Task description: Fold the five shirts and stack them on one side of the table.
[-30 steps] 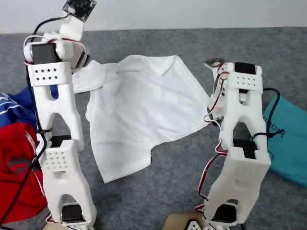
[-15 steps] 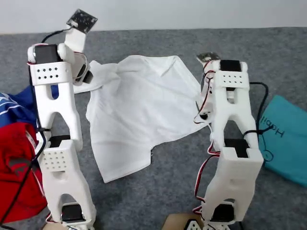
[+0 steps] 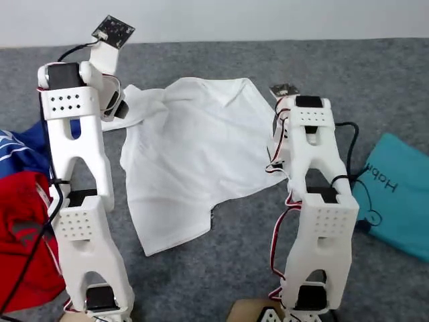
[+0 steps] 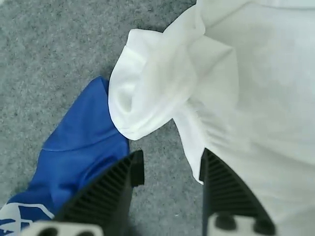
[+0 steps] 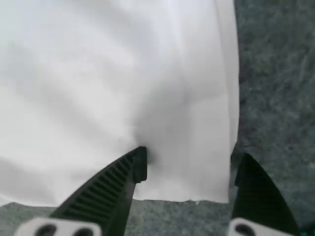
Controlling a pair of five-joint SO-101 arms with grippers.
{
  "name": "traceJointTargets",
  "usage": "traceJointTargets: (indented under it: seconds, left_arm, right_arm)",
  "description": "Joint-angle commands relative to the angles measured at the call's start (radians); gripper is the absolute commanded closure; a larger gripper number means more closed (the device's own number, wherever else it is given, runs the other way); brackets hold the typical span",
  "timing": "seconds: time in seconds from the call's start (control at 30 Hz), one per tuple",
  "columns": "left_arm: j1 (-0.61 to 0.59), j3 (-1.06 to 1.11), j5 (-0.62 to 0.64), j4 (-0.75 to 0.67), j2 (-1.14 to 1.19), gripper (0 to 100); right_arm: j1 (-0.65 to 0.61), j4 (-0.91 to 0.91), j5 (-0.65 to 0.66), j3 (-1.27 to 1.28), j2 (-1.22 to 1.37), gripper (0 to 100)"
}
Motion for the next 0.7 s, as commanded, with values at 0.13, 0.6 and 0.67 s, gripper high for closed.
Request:
traceJointTargets:
  seconds: [0.13, 0.6, 0.67]
  left_arm:
    - [-0.003, 0.001, 0.000, 0.025, -0.074, 81]
    - [-0.003, 0.002, 0.000, 0.025, -0.074, 81]
    - [-0.003, 0.002, 0.000, 0.025, -0.074, 81]
  right_arm:
    - [0.024, -0.007, -0.015, -0.054, 0.002, 70.3]
    - [0.114, 0.088, -0.008, -0.239, -0.016, 70.3]
    - [0.139, 0.096, -0.008, -0.242, 0.015, 70.3]
